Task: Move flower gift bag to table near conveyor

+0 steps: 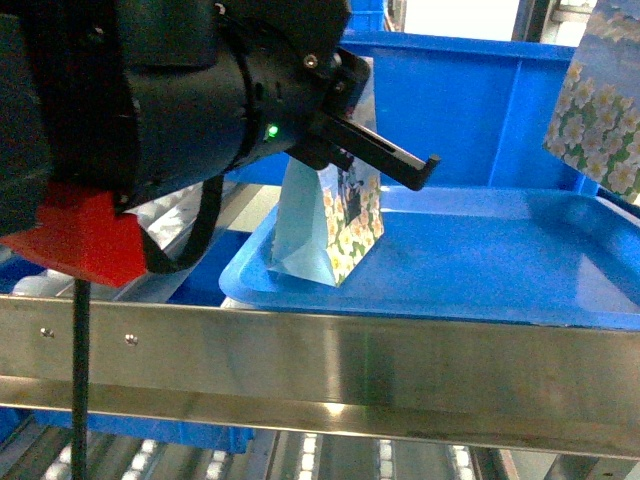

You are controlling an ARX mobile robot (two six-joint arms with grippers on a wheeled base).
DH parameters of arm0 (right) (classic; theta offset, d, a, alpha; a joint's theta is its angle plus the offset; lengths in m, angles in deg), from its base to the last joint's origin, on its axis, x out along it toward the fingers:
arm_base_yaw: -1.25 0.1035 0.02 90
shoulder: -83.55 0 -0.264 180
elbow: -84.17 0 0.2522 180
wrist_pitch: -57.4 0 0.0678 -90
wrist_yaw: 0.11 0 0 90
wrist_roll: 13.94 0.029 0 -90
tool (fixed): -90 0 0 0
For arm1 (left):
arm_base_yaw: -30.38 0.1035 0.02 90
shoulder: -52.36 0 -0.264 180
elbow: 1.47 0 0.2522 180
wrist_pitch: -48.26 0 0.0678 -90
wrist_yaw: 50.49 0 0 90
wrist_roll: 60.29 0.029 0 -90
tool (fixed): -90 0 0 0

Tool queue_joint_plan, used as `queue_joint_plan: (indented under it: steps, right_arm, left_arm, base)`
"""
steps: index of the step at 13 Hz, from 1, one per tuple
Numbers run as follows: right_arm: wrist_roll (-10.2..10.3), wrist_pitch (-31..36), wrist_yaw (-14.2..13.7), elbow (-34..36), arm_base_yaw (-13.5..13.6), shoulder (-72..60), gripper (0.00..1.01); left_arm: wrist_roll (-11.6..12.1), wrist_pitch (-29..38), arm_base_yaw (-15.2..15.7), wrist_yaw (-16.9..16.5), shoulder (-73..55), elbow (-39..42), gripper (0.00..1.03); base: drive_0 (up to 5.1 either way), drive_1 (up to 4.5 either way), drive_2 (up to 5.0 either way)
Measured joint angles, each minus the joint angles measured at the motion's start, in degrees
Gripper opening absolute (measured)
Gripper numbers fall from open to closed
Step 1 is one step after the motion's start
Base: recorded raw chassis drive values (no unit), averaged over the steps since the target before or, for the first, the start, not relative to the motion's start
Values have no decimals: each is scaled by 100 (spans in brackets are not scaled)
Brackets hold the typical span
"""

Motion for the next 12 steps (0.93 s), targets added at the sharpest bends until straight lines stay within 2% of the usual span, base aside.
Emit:
queue_joint_plan:
  steps: [3, 5, 7, 8, 12]
  right_arm:
    - [0, 2, 0, 0, 0, 0, 2]
    - [0, 0, 0, 0, 0, 0, 2]
    - [0, 2, 0, 0, 0, 0, 2]
    - [0, 0, 2, 0, 0, 0, 2]
    - [-2, 9, -17, 0, -35, -4, 2]
  left_arm:
    - [-195, 326, 243, 81, 946, 354, 2]
    - [-321, 59, 330, -55, 1858, 398, 2]
    - [-463, -181, 365, -46, 2520, 739, 2]
    - [-463, -208, 365, -50, 2583, 739, 2]
    - [-461, -225, 365, -46, 2544, 739, 2]
  base:
    - [0, 0, 0]
    - [0, 0, 0]
    - [0, 0, 0]
    - [0, 0, 0]
    - [-302, -133, 468]
